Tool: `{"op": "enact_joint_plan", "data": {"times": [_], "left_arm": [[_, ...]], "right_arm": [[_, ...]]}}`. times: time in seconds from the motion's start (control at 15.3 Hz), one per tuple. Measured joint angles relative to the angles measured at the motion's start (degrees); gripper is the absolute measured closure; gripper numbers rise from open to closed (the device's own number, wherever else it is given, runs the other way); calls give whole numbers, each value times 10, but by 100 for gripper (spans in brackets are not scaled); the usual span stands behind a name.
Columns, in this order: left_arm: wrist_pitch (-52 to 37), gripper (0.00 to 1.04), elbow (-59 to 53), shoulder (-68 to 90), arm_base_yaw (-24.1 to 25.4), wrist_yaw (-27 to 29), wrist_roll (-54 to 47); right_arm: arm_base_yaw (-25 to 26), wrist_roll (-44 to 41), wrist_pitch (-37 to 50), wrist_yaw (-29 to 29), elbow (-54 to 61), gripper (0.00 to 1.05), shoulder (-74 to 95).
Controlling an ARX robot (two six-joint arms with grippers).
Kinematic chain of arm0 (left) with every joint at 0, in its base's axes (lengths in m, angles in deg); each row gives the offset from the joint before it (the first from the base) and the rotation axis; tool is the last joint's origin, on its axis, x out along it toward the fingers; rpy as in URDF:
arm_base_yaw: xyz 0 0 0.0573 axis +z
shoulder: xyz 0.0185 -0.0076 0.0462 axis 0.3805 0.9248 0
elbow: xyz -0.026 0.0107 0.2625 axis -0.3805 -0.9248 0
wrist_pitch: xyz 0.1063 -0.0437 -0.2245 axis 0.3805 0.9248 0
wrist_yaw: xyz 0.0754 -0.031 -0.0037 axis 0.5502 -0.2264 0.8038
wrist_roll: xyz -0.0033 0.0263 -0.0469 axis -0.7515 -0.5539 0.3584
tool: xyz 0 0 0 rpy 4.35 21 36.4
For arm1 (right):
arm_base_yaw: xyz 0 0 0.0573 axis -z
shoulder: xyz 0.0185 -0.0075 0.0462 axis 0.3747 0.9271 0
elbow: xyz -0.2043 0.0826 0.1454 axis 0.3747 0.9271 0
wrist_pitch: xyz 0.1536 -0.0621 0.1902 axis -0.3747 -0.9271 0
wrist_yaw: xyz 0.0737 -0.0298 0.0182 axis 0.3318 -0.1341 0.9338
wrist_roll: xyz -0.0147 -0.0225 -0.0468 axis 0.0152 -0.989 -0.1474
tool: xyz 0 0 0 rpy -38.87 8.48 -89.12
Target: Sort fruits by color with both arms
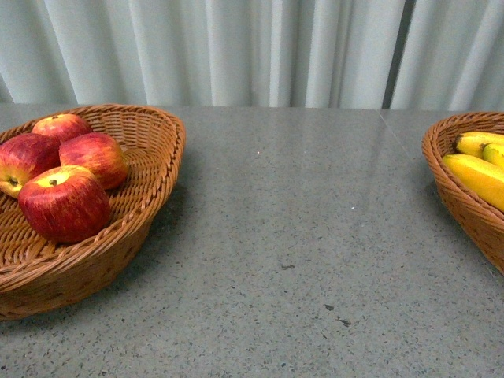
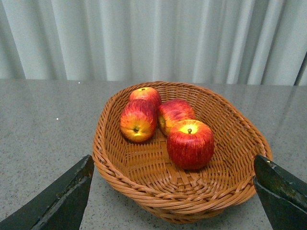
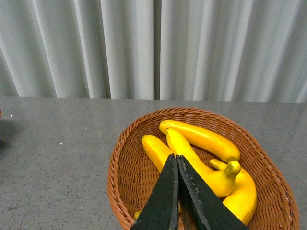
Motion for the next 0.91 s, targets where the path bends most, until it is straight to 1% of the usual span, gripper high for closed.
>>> {"op": "enact_joint_plan", "data": {"times": [0.26,0.33,0.39,0.78,0.91], "left_arm": [[0,7,0,0,0,0,0],[0,7,0,0,0,0,0],[0,7,0,0,0,1,0],[0,7,0,0,0,0,0],[0,7,0,0,0,0,0]], "right_arm": [[0,0,2,0,45,103,-38],[0,0,-54,0,49,103,-81],[0,0,-62,0,61,103,-116],[0,2,-54,0,80,103,-131],[0,2,-54,0,104,103,-157]]}}
